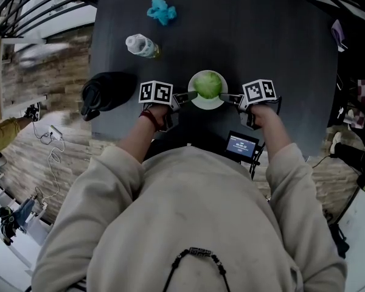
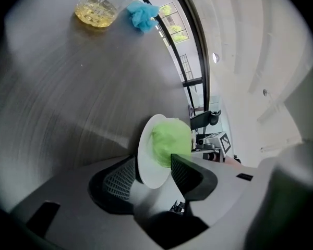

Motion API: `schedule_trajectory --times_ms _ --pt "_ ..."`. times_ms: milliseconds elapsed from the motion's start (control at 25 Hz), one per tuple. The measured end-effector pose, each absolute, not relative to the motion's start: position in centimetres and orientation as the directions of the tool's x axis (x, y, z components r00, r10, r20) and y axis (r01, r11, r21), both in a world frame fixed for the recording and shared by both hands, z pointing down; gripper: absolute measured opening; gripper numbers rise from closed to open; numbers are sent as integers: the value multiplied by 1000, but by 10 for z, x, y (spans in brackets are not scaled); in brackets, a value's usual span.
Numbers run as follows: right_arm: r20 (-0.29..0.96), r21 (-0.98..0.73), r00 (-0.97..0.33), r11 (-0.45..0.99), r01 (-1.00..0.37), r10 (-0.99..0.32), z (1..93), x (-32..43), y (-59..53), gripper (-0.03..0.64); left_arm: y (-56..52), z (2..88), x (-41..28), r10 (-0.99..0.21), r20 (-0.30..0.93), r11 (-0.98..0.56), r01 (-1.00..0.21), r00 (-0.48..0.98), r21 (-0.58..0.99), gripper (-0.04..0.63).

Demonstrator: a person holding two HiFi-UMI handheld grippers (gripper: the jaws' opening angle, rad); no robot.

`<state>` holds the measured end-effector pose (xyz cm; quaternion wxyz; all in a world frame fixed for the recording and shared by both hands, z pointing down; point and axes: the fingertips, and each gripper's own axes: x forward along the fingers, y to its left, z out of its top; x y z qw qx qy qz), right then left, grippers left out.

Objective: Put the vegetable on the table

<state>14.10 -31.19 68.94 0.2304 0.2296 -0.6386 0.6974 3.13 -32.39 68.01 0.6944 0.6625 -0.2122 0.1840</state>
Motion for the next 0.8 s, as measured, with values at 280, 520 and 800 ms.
schedule_trajectory --times_ms 280,520,800 --pt "666 -745 -746 -54 -665 15 687 147 -310 209 -324 682 20 -24 546 32 -545 837 838 213" --pt "698 -715 -716 -50 -697 0 684 154 -309 209 -323 684 17 -18 532 44 -531 846 846 212" --pt "744 -667 -664 -27 -744 -73 671 170 -324 30 -324 673 16 2 542 5 -542 840 840 6"
